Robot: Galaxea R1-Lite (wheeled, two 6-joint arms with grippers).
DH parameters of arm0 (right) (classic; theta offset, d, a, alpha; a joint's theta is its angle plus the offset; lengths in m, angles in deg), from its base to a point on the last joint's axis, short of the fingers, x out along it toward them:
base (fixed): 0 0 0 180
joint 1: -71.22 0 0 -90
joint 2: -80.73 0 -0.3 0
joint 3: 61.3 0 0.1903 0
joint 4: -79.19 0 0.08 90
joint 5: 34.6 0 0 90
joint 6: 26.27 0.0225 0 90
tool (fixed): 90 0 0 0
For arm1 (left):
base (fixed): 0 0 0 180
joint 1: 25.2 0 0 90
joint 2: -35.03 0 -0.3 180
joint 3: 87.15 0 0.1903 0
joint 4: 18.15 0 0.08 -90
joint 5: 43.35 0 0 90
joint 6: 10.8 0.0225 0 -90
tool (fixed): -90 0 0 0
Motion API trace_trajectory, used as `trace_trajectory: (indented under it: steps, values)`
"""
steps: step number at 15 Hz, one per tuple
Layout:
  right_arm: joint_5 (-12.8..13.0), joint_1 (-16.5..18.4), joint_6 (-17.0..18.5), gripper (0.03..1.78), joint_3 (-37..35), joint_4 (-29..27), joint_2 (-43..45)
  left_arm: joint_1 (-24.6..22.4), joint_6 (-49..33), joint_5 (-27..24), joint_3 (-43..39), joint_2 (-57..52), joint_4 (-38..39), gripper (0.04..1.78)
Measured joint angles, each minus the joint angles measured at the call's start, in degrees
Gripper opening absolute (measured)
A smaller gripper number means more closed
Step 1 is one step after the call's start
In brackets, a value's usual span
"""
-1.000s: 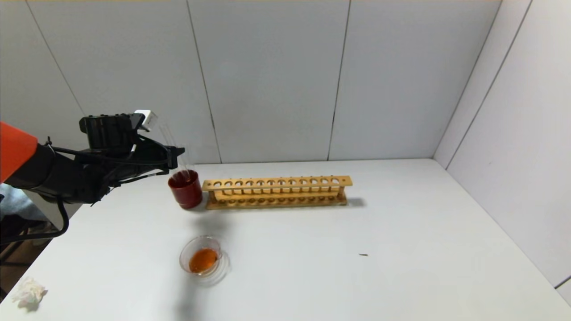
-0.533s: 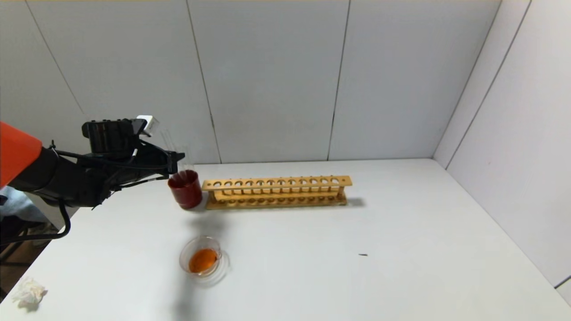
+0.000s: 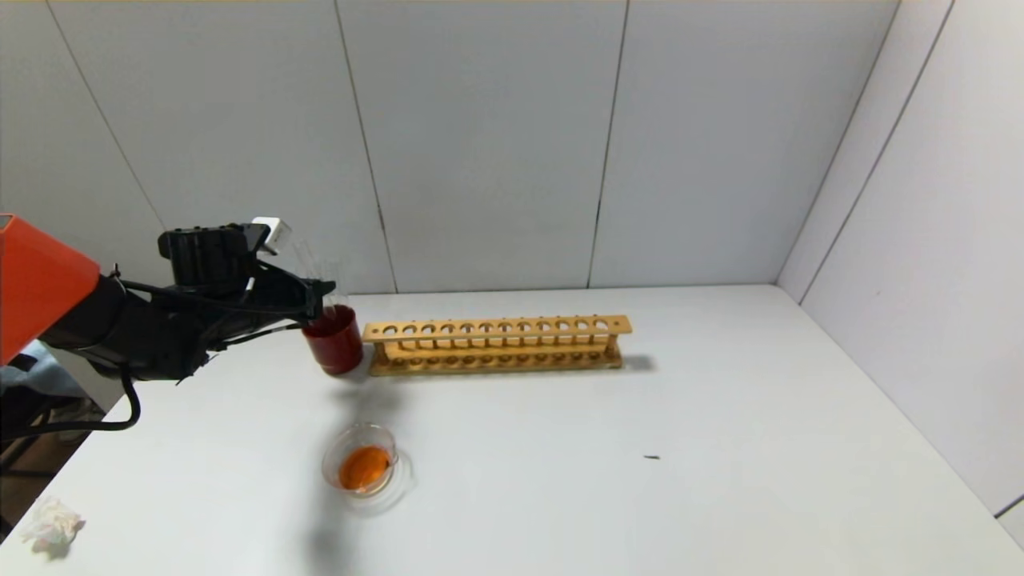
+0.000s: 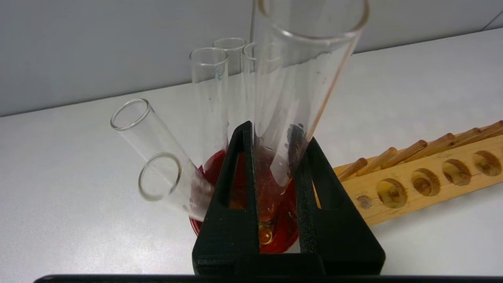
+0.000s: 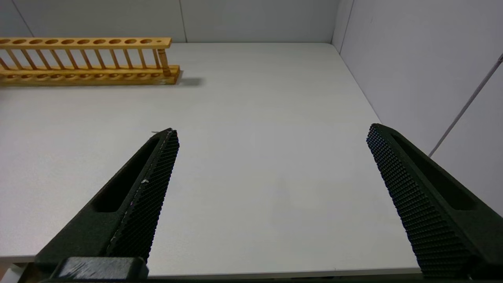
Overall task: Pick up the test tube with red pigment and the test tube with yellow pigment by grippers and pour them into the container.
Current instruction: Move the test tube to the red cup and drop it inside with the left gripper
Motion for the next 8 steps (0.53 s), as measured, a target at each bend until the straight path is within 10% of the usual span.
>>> trace_trajectory:
  steps: [8]
  values:
    - [0.00, -0.02, 0.00, 1.75, 0.00, 0.00, 0.00, 0.07, 1.60, -0.59, -0.89, 0.74, -0.05, 0.31]
